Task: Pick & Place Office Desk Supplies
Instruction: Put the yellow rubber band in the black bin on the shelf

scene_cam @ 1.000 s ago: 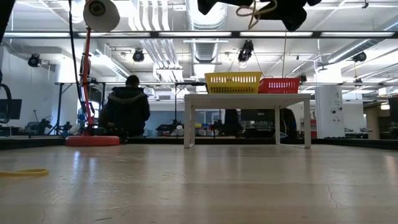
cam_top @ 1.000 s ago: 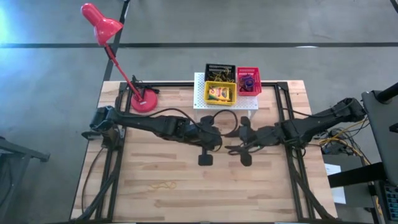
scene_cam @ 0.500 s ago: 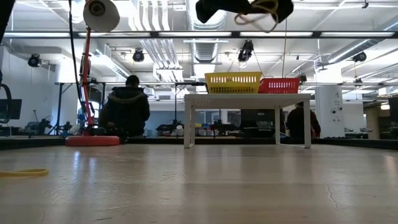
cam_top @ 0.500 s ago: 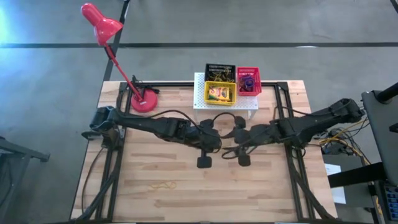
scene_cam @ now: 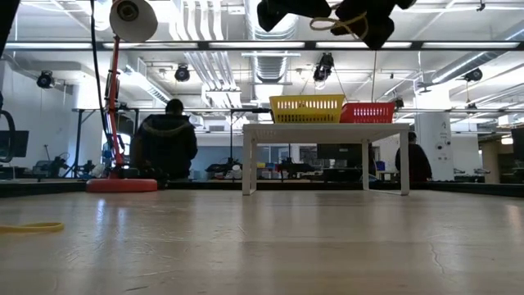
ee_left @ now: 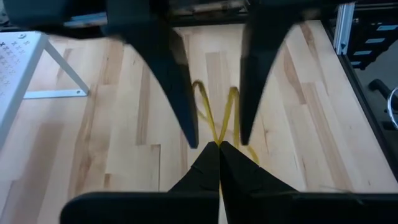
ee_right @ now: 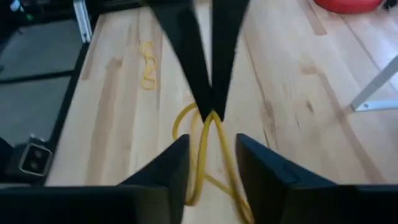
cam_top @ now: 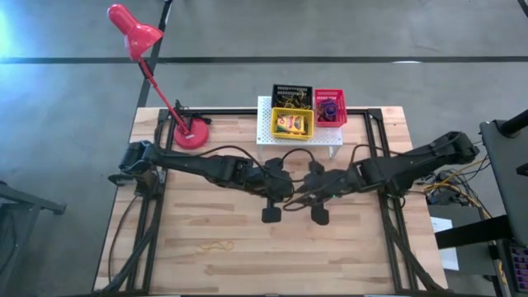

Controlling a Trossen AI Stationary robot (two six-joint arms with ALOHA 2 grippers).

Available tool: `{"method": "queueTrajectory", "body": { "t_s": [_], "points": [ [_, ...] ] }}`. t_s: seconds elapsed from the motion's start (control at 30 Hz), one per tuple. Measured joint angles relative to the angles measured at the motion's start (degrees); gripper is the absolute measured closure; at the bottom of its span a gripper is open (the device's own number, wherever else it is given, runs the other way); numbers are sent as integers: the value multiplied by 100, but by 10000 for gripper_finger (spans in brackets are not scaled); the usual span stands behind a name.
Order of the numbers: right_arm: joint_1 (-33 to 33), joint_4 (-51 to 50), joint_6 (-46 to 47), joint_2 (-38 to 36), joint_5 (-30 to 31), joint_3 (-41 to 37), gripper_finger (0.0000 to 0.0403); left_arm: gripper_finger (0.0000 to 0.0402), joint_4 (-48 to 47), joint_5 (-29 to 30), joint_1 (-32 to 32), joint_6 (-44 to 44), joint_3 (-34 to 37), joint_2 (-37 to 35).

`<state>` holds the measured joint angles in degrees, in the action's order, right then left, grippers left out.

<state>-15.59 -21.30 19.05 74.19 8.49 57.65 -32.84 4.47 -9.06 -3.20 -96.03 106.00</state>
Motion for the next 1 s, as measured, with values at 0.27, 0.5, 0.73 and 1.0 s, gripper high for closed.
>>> {"method": "queueTrajectory", "body": {
  "t_s": [0.27, 0.5, 0.73, 1.0],
  "points": [
    [-123, -251, 1087, -96, 5, -7, 387, 330, -2, -48, 0, 18, 0, 0],
    [-521, -866, 2349, -344, 2, -42, 394, 228, -747, -66, 4, -585, -28, -130],
    [-456, -2418, 3072, -1190, 39, 443, 394, 201, -2150, 14, -7, -1515, 0, -308],
    [1271, -3253, 2051, -1396, 67, 1452, 394, 220, -2011, 154, -199, -2197, 891, -537]
  ]
}}
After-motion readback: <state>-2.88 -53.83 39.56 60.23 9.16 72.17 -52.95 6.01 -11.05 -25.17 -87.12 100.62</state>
